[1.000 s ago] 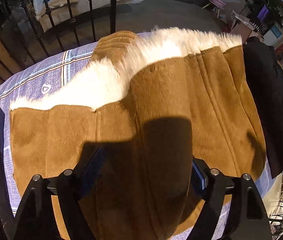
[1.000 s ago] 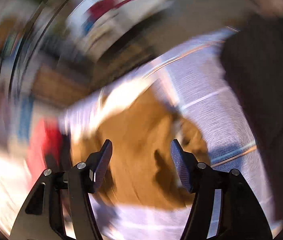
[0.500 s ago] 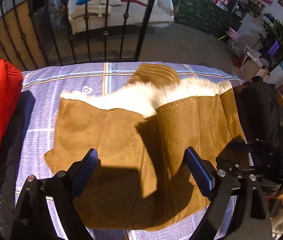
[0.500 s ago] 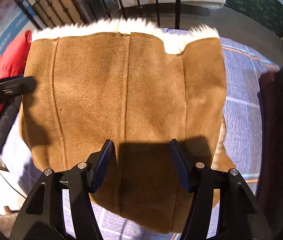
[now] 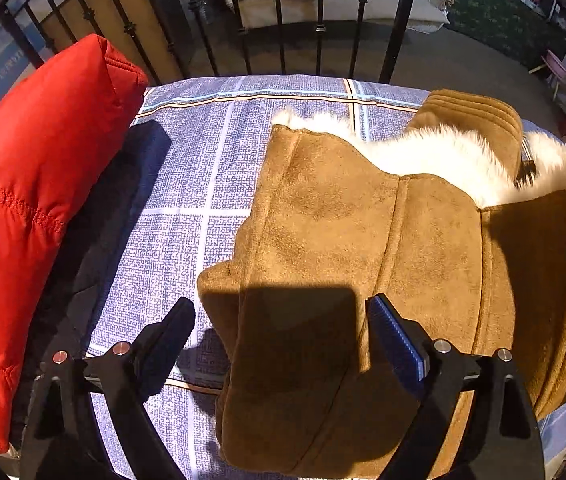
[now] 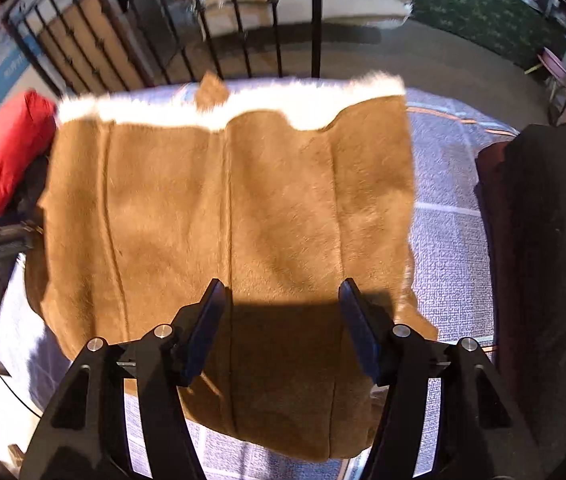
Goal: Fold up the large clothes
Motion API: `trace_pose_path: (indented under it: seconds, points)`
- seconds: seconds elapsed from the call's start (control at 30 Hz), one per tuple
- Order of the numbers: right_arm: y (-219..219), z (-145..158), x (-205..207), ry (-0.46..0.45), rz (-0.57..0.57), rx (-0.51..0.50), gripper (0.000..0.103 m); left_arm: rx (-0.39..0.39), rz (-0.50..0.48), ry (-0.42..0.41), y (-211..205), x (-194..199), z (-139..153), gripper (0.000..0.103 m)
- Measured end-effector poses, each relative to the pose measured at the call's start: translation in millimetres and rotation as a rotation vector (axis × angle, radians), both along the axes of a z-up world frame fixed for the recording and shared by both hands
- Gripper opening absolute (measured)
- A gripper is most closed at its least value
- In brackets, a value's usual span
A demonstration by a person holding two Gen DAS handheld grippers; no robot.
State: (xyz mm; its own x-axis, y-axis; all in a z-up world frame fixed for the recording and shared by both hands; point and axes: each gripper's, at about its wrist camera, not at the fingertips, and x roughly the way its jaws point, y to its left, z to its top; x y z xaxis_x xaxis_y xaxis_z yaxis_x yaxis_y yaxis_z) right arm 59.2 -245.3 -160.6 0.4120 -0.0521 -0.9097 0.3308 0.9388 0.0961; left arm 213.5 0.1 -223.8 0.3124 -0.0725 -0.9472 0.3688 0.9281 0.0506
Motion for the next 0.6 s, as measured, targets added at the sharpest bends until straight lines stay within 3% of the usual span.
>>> trace_pose_path:
  seconds: [0.07,0.1,0.13,0.17,0.2,0.23,0.27,0.3,0.33,0.4,0.47,0.6]
  points:
    - [-11.2,9.3,-8.3,-0.044,-0.062,-0.048,0.067,-0.047,-0.005,0.052,2.0,7.6,-6.5,0.087]
    - [-19.2,13.0,-13.1,-0.070,-0.105,-0.065,0.082,-0.081,-0.012,0.079,2.5,10.0,-9.9,0.084]
    - [-24.7,15.4,-17.2,-0.097,-0.139,-0.063,0.088,-0.111,-0.016,0.099,2.8,13.5,-12.6,0.073]
    - [-33.8,12.9,-20.0,-0.122,-0.163,-0.027,0.088,-0.129,-0.018,0.108,2.2,15.5,-13.6,0.068]
    - [-40.5,5.8,-19.1,-0.115,-0.161,0.031,0.088,-0.132,-0.011,0.110,1.9,18.0,-13.3,0.056]
    - [-48.6,-8.9,-13.5,-0.073,-0.139,0.135,0.083,-0.122,0.005,0.108,2.7,19.2,-12.7,0.043]
    - [-54.2,-23.7,-8.8,-0.035,-0.123,0.214,0.068,-0.144,0.024,0.117,5.3,16.3,-10.3,0.039]
    - [-57.5,-32.6,-6.8,-0.013,-0.122,0.242,0.033,-0.176,0.055,0.126,12.2,17.7,-7.0,0.028]
    - [-61.9,-36.5,-8.3,0.005,-0.145,0.230,0.021,-0.203,0.080,0.125,19.5,17.1,-2.0,0.021]
    - [-71.2,-29.9,-14.3,-0.025,-0.169,0.292,0.018,-0.238,0.107,0.088,33.6,13.8,12.5,0.019]
    - [-76.3,-16.8,-23.8,-0.050,-0.165,0.292,0.016,-0.223,0.097,0.055,39.8,10.2,17.6,0.018]
    - [-67.9,-25.0,-27.8,-0.009,-0.152,0.242,0.016,-0.179,0.145,0.113,40.4,15.7,-12.8,0.019]
